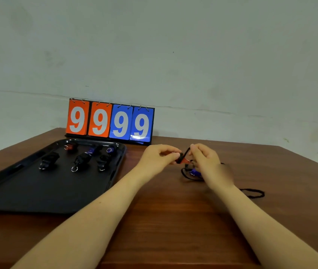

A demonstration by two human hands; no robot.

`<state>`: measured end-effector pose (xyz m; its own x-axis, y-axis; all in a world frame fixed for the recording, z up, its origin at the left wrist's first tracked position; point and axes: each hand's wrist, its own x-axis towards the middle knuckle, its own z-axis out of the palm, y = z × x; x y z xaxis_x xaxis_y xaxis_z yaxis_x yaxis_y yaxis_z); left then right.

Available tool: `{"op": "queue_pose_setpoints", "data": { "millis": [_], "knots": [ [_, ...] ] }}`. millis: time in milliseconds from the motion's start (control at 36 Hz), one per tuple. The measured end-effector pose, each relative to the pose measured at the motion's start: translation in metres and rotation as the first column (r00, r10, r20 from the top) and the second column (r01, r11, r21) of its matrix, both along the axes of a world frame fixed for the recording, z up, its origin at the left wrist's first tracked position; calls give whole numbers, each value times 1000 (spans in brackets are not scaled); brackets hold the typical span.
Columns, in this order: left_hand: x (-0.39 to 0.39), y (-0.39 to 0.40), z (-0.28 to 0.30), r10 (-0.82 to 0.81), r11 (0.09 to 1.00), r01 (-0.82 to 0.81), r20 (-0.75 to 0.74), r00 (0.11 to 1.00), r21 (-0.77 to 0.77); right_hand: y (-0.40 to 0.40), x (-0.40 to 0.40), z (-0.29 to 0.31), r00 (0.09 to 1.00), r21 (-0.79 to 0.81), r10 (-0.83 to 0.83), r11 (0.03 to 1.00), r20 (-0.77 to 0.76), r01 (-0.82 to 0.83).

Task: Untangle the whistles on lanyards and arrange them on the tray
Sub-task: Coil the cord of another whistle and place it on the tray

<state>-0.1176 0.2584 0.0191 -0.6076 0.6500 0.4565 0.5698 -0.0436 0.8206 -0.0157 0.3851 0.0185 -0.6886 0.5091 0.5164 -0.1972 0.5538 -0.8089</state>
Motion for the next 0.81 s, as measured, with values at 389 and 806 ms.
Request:
{"op": "queue_pose_setpoints", "data": {
  "millis": [389, 806],
  "knots": [
    [14, 4, -6, -397, 865, 79, 581, 711, 495, -1, -6, -4, 949, -303, 291, 921, 122, -244],
    [-12, 2, -9, 150, 965, -186, 195, 969, 182, -10, -7, -11, 990, 288, 36, 955, 135, -74]
  ]
}}
